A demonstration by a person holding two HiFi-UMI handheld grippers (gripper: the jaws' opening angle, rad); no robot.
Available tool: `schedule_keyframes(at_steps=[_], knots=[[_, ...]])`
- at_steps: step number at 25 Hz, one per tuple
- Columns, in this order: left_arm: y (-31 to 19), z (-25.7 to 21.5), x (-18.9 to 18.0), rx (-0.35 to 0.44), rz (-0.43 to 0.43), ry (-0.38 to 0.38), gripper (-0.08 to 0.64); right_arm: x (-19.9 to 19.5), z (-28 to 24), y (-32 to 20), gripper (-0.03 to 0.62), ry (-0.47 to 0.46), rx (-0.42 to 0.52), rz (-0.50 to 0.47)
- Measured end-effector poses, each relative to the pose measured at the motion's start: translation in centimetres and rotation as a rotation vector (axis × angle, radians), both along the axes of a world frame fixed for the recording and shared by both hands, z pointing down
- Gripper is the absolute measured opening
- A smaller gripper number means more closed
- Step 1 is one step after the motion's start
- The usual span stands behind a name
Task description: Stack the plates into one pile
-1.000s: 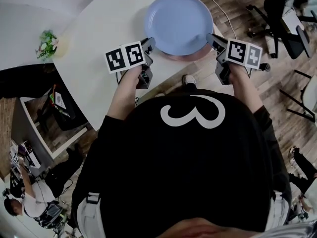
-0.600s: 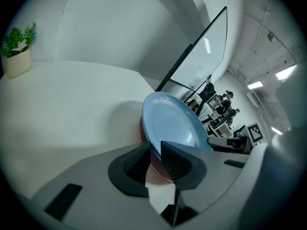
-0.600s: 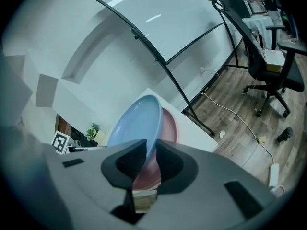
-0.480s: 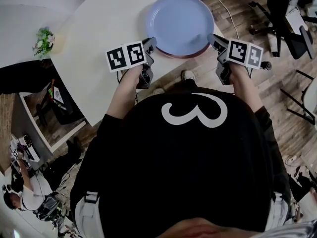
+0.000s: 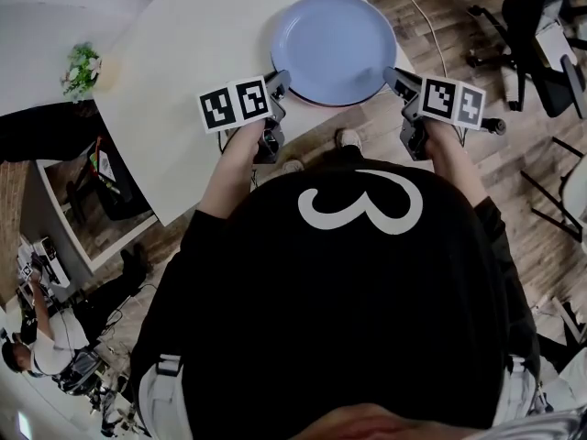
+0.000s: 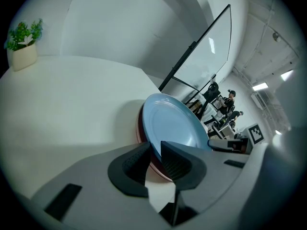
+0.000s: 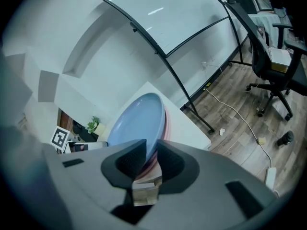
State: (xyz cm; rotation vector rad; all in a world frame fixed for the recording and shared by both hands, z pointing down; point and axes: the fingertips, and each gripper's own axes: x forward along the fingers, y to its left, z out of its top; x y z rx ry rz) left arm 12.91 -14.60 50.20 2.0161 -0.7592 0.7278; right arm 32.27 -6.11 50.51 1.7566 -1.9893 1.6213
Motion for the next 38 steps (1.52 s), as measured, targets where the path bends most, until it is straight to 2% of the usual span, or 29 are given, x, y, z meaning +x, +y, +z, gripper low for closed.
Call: schedule_keyframes(at_steps=[7, 14, 18, 23, 27, 32, 38], knots=[[0.4, 0.0, 0.1, 0.034, -0.005, -0.018, 0.075, 0.1, 0.6, -0.1, 0.078, -0.009, -0.009, -0.061], [0.3, -0.1, 0.0, 0.04, -0.06, 0.022, 0.079, -0.3, 0.5, -0.3, 0.089, -0.059, 0.004, -0.108], [0.6, -0.4, 0.6, 0.053, -0.053, 0.043, 0.137, -0.6, 0.2, -0.3, 0.124, -0.066, 0.018, -0.142], [0.7, -0.6, 0.6, 0.07, -0.064, 0.053, 0.167, -0.7, 0.0, -0.5, 0.138, -0.039, 0.026, -0.182], [0.5, -0.7, 0.3, 0.107, -0.059, 0.037, 0.202, 0.6, -0.1, -1.0, 0.15, 0.016, 0.032, -0.138], [0.9, -1.0, 0.1, 0.12, -0.035, 0.042, 0.23, 1.5, -0.6, -1.3, 0.152, 0.022, 0.054, -0.076], [1.0, -3.8, -1.0, 0.139, -0.076, 0.138, 0.229, 0.0, -3.3, -0.9, 0.15, -0.015, 0.147, -0.047]])
